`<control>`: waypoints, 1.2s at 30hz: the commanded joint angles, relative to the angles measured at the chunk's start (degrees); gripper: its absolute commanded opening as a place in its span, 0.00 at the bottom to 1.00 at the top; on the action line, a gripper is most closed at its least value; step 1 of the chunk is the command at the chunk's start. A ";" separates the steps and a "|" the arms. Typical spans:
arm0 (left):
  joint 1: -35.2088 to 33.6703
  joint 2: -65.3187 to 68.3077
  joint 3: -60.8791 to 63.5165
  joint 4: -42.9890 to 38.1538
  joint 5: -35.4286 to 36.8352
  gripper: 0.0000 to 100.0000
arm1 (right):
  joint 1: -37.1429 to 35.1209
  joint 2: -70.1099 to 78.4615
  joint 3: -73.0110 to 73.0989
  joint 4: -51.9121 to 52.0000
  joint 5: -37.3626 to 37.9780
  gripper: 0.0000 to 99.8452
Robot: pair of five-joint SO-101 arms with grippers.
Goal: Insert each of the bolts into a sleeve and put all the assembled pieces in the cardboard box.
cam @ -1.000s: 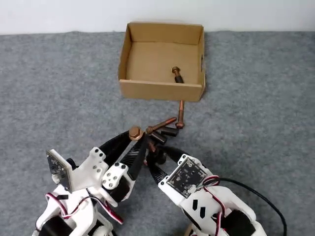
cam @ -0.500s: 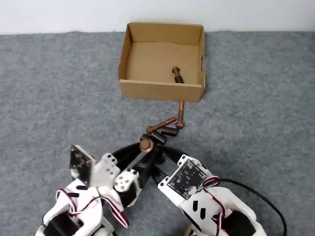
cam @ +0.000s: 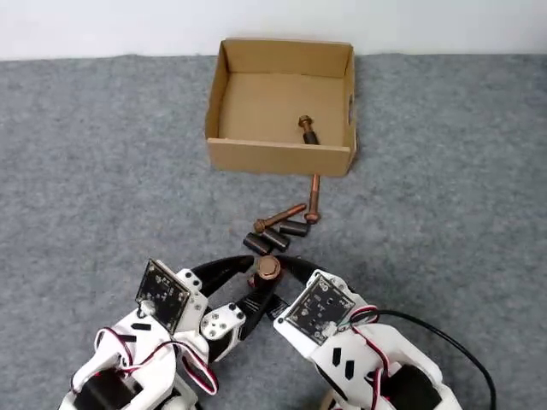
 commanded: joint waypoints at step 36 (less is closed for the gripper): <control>-43.69 -0.09 20.53 -17.32 -14.15 0.00 | 30.11 42.59 -28.31 -2.15 -16.44 0.01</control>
